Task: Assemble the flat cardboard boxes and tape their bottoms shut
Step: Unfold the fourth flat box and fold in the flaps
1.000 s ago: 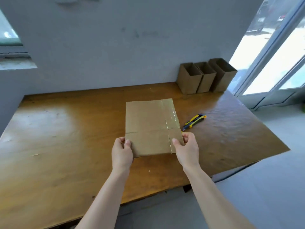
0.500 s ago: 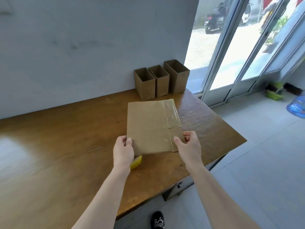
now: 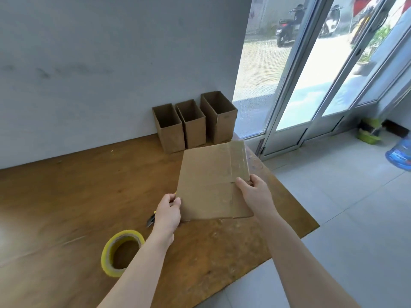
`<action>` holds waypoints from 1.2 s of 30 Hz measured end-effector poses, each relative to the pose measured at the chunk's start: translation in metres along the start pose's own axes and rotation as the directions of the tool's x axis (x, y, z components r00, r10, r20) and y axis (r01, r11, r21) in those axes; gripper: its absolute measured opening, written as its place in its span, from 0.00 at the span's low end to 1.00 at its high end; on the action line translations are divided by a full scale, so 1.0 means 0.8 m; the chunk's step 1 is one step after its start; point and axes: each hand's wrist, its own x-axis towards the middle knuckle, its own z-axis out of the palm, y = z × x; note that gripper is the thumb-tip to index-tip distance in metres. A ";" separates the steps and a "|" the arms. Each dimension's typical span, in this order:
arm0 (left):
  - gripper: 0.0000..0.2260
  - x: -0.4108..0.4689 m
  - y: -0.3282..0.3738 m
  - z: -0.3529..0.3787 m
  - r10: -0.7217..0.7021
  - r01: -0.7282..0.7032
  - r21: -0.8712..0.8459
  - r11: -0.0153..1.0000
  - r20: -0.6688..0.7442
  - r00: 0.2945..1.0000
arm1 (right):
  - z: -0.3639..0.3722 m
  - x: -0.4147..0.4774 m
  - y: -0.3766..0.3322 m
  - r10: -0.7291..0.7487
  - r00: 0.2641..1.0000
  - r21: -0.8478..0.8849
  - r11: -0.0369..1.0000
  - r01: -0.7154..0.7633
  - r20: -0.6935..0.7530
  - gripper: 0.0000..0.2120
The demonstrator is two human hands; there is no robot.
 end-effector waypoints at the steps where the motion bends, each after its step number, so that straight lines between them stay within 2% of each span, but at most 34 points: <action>1: 0.07 0.003 0.001 0.007 -0.019 0.019 0.010 1.000 0.007 1.000 | -0.004 0.009 -0.004 0.009 0.999 0.000 1.000 -0.009 0.049 0.05; 2: 0.08 0.007 0.001 0.013 -0.037 0.037 0.020 0.999 0.013 0.999 | -0.009 0.017 -0.009 0.014 0.996 0.016 1.000 -0.016 0.082 0.01; 5: 0.08 0.016 -0.001 0.033 -0.092 0.086 0.095 0.992 0.061 0.994 | -0.023 0.046 -0.020 -0.027 0.991 0.020 1.000 0.024 0.133 0.07; 8: 0.09 0.013 0.005 0.052 -0.145 0.139 0.122 0.983 0.047 0.988 | -0.033 0.076 -0.029 -0.131 0.976 -0.181 0.970 0.163 0.176 0.04; 11: 0.08 0.005 0.013 0.075 -0.142 0.146 0.091 0.985 -0.044 0.989 | -0.038 0.096 -0.038 -0.230 0.946 -0.428 0.849 0.309 0.227 0.04; 13: 0.09 -0.002 0.020 0.093 -0.124 0.129 0.071 0.989 -0.069 0.990 | -0.039 0.101 -0.042 -0.259 0.917 -0.532 0.753 0.388 0.304 0.04; 16: 0.12 -0.010 0.028 0.118 -0.099 0.099 -0.007 0.995 -0.075 0.992 | -0.036 0.101 -0.038 -0.252 0.880 -0.599 0.655 0.461 0.402 0.05; 19: 0.16 -0.020 0.039 0.134 -0.106 0.101 -0.059 0.993 -0.087 0.991 | -0.033 0.100 -0.028 -0.214 0.821 -0.569 0.629 0.530 0.529 0.06; 20: 0.18 -0.023 0.043 0.136 -0.116 0.109 -0.080 0.991 -0.081 0.990 | -0.032 0.100 -0.026 -0.179 0.790 -0.540 0.640 0.546 0.586 0.06; 22: 0.21 -0.026 0.049 0.139 -0.144 0.134 -0.146 0.980 -0.063 0.987 | -0.029 0.100 -0.022 -0.077 0.724 -0.457 0.729 0.511 0.686 0.08; 24: 0.24 -0.028 0.055 0.138 -0.177 0.162 -0.198 0.967 -0.058 0.983 | -0.027 0.101 -0.020 0.010 0.665 -0.380 0.827 0.414 0.746 0.19; 26: 0.26 -0.029 0.058 0.133 -0.186 0.172 -0.188 0.967 -0.061 0.981 | -0.026 0.101 -0.020 0.045 0.614 -0.339 0.864 0.372 0.788 0.23; 31: 0.27 -0.026 0.060 0.119 -0.168 0.162 -0.140 0.977 -0.036 0.985 | -0.026 0.105 -0.021 0.037 0.609 -0.244 0.934 0.262 0.793 0.20; 36: 0.14 -0.022 0.067 0.107 -0.117 0.114 -0.089 0.989 -0.021 0.993 | -0.023 0.109 -0.017 0.080 0.588 -0.183 0.976 0.118 0.805 0.14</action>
